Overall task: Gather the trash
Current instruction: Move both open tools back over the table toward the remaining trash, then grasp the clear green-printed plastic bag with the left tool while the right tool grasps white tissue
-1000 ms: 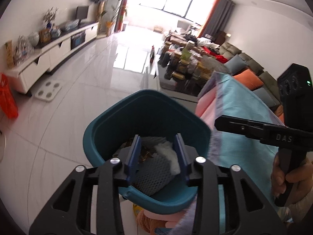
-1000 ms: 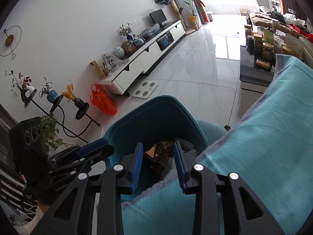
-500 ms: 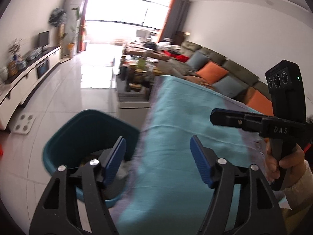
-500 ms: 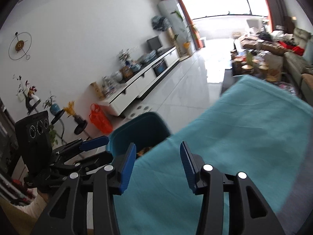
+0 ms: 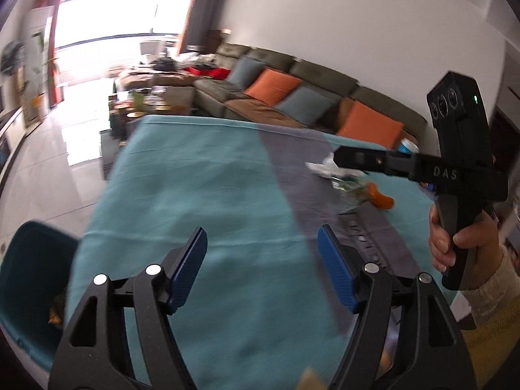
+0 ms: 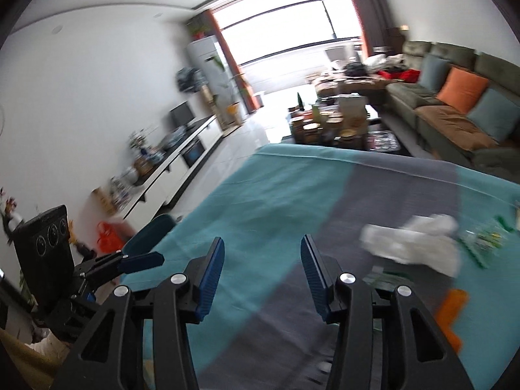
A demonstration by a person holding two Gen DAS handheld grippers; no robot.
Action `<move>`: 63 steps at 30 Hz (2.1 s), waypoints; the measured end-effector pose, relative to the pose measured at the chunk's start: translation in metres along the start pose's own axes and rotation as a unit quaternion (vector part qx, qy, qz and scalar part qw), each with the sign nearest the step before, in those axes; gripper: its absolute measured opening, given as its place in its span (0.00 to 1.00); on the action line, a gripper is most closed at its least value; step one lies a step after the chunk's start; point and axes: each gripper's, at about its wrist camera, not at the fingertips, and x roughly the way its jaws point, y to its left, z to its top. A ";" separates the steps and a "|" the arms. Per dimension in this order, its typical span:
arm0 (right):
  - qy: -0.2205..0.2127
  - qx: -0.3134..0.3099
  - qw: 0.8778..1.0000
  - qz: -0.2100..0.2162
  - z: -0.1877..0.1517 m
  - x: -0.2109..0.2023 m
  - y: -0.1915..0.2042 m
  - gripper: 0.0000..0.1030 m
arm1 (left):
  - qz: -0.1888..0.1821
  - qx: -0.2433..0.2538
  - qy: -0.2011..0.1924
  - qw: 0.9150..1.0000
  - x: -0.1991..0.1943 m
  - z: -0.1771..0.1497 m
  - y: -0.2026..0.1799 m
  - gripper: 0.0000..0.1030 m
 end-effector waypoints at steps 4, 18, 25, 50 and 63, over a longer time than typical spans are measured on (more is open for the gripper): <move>-0.012 0.020 0.999 -0.030 -0.003 -0.017 -0.026 0.45 | -0.027 0.023 0.020 0.999 0.028 0.009 -0.027 0.66; -0.036 0.085 0.992 -0.084 -0.013 -0.045 -0.095 0.45 | -0.083 0.056 0.067 0.993 0.096 0.036 -0.081 0.66; -0.021 0.104 0.990 -0.091 -0.015 -0.032 -0.116 0.46 | -0.091 0.048 0.097 0.990 0.125 0.041 -0.090 0.63; 0.024 0.135 0.988 -0.077 -0.012 0.011 -0.147 0.18 | -0.092 0.033 0.124 0.987 0.146 0.037 -0.093 0.17; -0.020 0.131 0.990 -0.057 -0.009 -0.013 -0.136 0.04 | -0.064 0.035 0.089 0.993 0.105 0.033 -0.079 0.15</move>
